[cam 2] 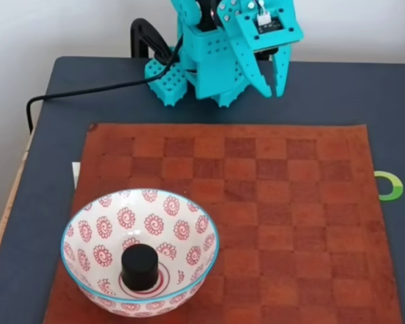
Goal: Grasp a black cylinder and put it in the bin.
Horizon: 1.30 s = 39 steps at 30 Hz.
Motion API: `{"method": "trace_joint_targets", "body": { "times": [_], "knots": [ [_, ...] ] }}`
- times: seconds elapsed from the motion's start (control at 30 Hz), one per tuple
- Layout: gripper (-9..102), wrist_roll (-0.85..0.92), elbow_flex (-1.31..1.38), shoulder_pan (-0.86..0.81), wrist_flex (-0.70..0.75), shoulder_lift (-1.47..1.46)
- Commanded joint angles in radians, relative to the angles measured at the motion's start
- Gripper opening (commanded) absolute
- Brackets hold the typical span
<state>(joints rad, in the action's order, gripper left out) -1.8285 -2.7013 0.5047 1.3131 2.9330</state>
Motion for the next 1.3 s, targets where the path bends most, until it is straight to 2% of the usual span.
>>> {"method": "trace_joint_targets", "body": {
  "times": [0.0, 0.37, 0.6, 1.27],
  "knots": [
    [0, -0.006, -0.078, 0.009, -0.054, 0.069],
    [0, -0.011, -0.314, 0.014, -0.087, 0.356],
    [0, -0.011, -0.354, 0.038, -0.078, 0.506],
    [0, -0.017, -0.469, 0.025, -0.12, 0.511]
  ]
}}
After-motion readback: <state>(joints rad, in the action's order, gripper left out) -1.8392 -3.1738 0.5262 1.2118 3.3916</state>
